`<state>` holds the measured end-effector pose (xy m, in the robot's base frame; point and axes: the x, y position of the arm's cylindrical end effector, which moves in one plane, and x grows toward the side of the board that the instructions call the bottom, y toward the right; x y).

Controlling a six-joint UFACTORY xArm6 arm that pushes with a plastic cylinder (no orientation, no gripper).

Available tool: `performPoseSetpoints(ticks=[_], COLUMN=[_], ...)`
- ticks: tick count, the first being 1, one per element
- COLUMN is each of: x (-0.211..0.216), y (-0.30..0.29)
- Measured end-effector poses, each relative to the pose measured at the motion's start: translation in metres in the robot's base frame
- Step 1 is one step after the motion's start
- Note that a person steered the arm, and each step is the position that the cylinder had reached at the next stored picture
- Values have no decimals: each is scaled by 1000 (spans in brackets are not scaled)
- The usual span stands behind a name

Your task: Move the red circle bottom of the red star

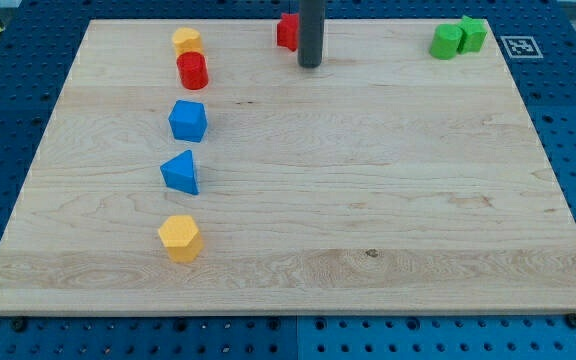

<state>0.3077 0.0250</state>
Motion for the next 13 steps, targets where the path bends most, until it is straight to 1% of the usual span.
performPoseSetpoints(ticks=[1, 3, 5, 6, 9, 11, 13], x=[27, 46, 33, 10, 10, 6, -23], y=[-15, -89, -224, -212, -131, -107, -95])
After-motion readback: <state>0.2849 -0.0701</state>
